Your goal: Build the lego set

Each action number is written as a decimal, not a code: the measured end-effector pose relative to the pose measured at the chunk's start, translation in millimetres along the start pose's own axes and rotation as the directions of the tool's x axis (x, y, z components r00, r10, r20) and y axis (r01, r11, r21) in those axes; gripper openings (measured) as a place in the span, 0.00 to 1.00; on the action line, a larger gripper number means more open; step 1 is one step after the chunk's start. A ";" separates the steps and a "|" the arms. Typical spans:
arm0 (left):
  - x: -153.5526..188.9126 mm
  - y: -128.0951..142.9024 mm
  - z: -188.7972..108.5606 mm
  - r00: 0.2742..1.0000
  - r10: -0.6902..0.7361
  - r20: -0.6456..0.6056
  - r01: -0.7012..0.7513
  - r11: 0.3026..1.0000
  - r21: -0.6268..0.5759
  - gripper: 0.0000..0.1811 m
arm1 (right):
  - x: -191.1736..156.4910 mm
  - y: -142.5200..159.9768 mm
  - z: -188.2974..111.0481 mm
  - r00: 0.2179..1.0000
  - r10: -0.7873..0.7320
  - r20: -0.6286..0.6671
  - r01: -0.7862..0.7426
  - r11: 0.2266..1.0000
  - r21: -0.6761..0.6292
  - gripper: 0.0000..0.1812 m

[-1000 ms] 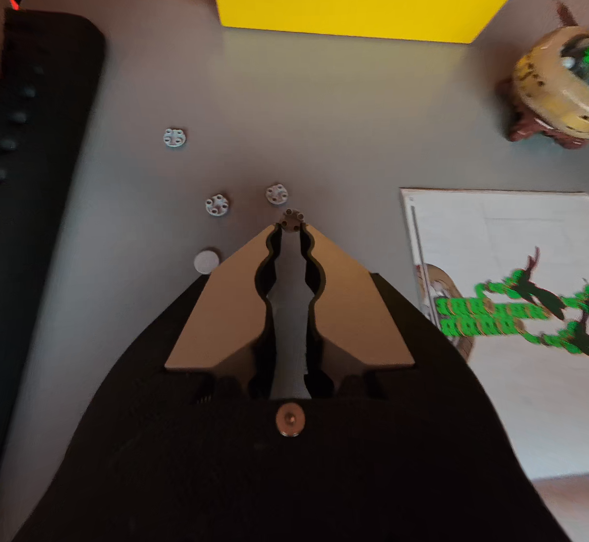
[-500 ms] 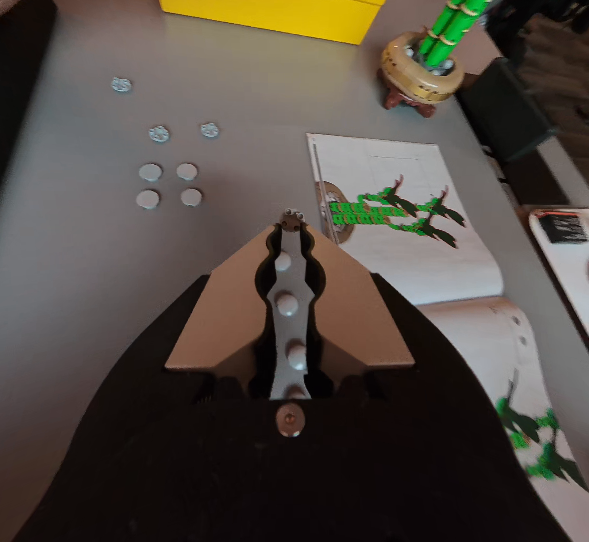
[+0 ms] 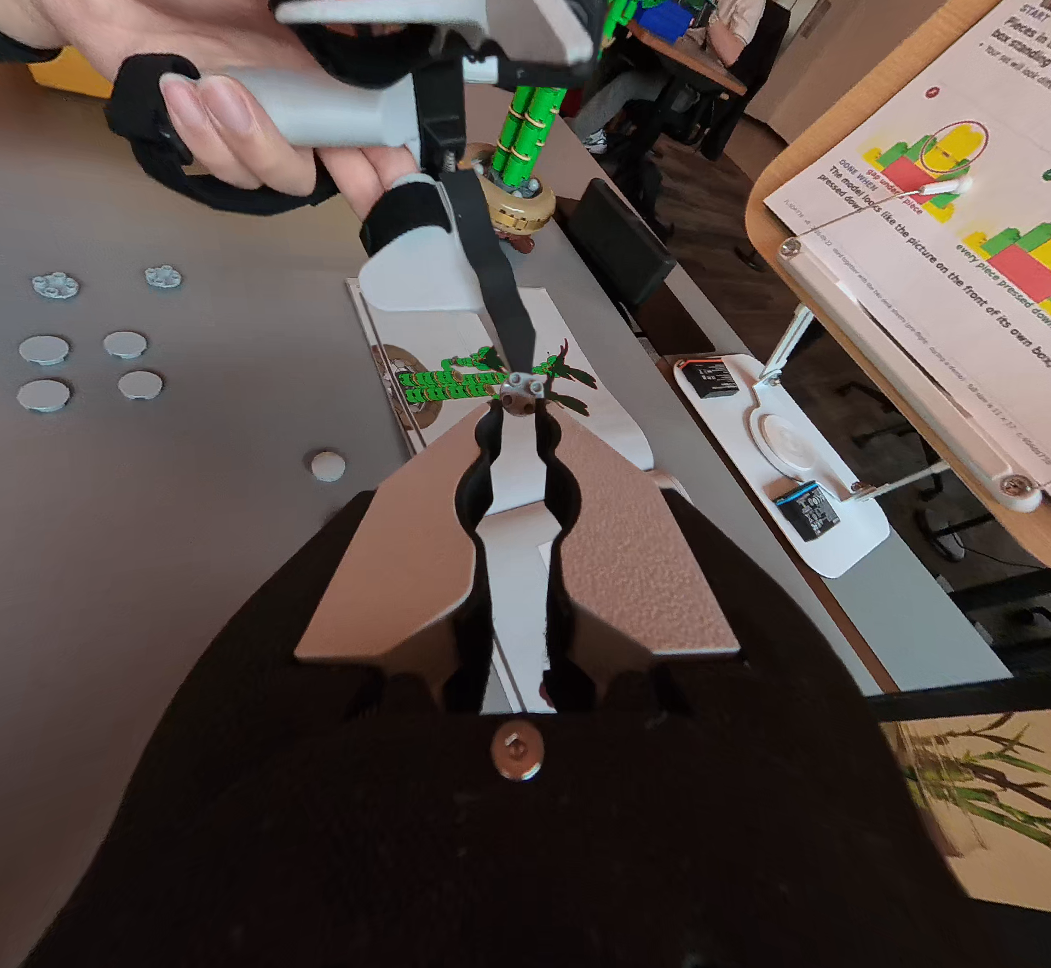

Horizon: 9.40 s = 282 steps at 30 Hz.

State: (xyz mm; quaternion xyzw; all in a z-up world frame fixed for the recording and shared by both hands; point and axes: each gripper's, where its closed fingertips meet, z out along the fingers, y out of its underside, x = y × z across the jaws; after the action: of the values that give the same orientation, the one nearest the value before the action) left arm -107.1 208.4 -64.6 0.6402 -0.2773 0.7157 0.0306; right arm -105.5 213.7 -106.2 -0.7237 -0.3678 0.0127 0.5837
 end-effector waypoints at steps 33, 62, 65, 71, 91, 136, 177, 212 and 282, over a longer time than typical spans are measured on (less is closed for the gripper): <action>-7.9 27.7 21.8 0.997 -0.082 -0.013 0.079 0.988 -0.130 0.52 | -15.8 -10.6 9.2 0.998 0.038 0.042 -0.038 0.999 0.012 0.12; 15.5 -2.0 -12.0 1.000 0.007 -0.013 -0.008 1.000 -0.022 0.52 | -186.8 19.4 57.5 0.768 0.077 0.636 0.044 0.984 -0.172 0.14; 13.5 -2.1 -11.6 1.000 0.008 -0.004 -0.008 1.000 -0.022 0.52 | -187.2 18.7 57.9 0.754 0.048 0.655 0.079 0.983 -0.163 0.14; 13.0 -1.2 -10.3 1.000 0.006 -0.005 -0.006 1.000 -0.027 0.52 | -187.8 19.4 56.9 0.734 0.039 0.678 0.096 0.982 -0.161 0.12; 6.0 2.6 -4.4 1.000 -0.005 0.013 0.006 0.999 -0.047 0.50 | -185.2 23.5 51.1 0.662 -0.072 0.746 0.304 0.936 -0.180 0.17; 21.6 -4.7 10.7 0.989 -0.080 -0.123 0.085 0.996 0.031 0.53 | 8.4 -43.4 9.4 0.972 0.180 0.151 -0.166 0.981 -0.098 0.08; 18.8 -9.3 13.4 0.991 -0.069 -0.114 0.077 0.995 0.065 0.55 | 8.8 -31.7 22.7 0.997 0.071 -0.013 -0.072 0.971 -0.229 0.08; 7.7 -6.3 13.1 0.988 -0.118 -0.101 0.122 0.992 0.032 0.48 | 6.3 -25.5 25.7 0.998 -0.049 -0.040 0.037 0.963 -0.269 0.08; 9.4 4.5 12.2 0.974 -0.118 -0.191 0.110 0.993 -0.053 0.00 | 25.9 -45.0 -40.5 0.990 0.051 0.134 -0.036 0.992 -0.119 0.19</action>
State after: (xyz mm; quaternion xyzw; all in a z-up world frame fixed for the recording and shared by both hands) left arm -99.6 196.3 -57.1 0.5815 -0.2507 0.7658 0.1120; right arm -91.8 196.2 -44.2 -0.7617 -0.3912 0.0536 0.5138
